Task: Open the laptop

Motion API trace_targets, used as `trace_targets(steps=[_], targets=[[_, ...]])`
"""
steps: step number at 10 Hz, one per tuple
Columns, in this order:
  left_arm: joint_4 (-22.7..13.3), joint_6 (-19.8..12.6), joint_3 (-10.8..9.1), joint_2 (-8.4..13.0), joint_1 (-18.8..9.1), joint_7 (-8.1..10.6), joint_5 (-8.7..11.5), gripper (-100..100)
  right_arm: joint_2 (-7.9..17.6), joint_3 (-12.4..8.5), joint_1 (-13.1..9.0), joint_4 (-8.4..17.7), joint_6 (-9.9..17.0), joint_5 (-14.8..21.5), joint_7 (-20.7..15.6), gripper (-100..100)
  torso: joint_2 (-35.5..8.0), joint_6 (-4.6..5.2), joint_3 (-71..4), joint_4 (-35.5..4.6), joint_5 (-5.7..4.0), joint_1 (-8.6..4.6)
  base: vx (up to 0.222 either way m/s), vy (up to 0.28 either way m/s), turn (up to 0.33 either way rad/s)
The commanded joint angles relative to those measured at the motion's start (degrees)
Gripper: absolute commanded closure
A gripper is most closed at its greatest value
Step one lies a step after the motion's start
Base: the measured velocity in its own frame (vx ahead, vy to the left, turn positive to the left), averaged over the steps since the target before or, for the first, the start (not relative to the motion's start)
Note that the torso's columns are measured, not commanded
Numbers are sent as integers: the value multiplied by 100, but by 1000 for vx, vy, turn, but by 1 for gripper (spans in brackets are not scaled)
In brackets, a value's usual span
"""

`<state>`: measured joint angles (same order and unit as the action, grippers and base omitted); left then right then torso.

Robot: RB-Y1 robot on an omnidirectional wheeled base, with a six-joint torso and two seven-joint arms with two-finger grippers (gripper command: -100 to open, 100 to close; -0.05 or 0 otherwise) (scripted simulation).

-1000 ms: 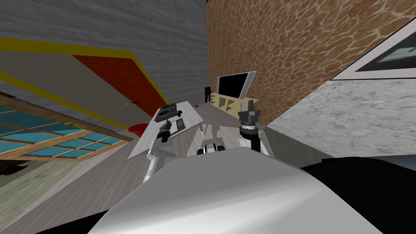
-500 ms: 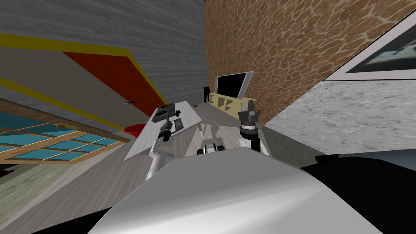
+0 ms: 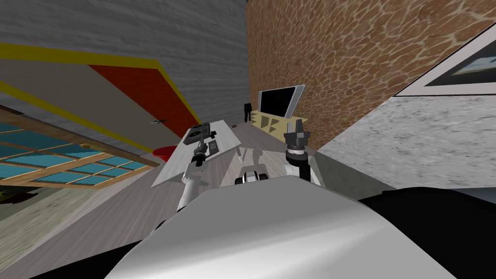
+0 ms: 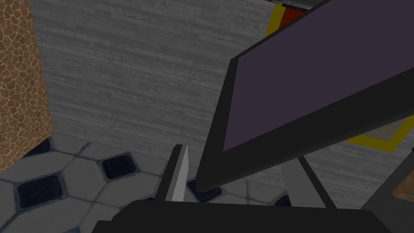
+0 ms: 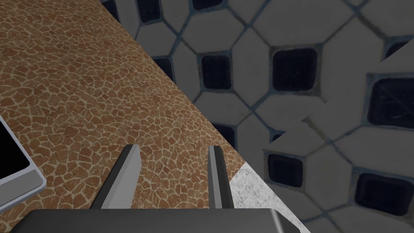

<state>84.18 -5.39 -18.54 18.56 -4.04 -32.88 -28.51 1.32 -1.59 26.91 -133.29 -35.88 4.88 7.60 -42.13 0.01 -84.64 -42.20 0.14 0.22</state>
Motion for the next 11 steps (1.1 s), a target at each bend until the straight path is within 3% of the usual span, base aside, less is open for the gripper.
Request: trace_targets(steps=[1, 2, 4, 6, 7, 9, 11], targets=[[-326, 47, 1, -1, -36, -334, 48, 100, 0, 0, 0, 0, 0, 0, 0, 0, 8, -3, -4, 17, 14, 11, 5, -4, -30], [-540, 372, -39, 1, -340, -581, 300, 100, 0, 0, 0, 0, 0, 0, 0, 0, 11, -13, -7, 21, 21, 24, -9, -31, 103], [-721, 372, -39, 1, -361, -868, 319, 100, 0, 0, 0, 0, 0, 0, 0, 0, -16, -8, 8, -10, -8, -10, -1, -27, 56], [-929, 372, -39, 1, -361, -952, 319, 100, 0, 0, 0, 0, 0, 0, 0, 0, -4, -9, 2, 11, 10, 6, 2, -2, -22], [-1131, 696, -79, 2, -673, -1234, 590, 100, 0, 0, 0, 0, 0, 0, 0, 0, 5, -20, -3, 21, 21, 23, -10, -38, 165], [-1414, 696, -79, 2, -685, -1551, 590, 100, 0, 0, 0, 0, 0, 0, 0, 0, -4, -5, 1, 2, 0, -2, -6, -30, 32], [-1532, 696, -79, 2, -685, -1570, 590, 100, 1, 0, 0, 0, 0, 0, 0, 0, 3, -20, -4, 24, 19, 18, 3, 2, -24]])
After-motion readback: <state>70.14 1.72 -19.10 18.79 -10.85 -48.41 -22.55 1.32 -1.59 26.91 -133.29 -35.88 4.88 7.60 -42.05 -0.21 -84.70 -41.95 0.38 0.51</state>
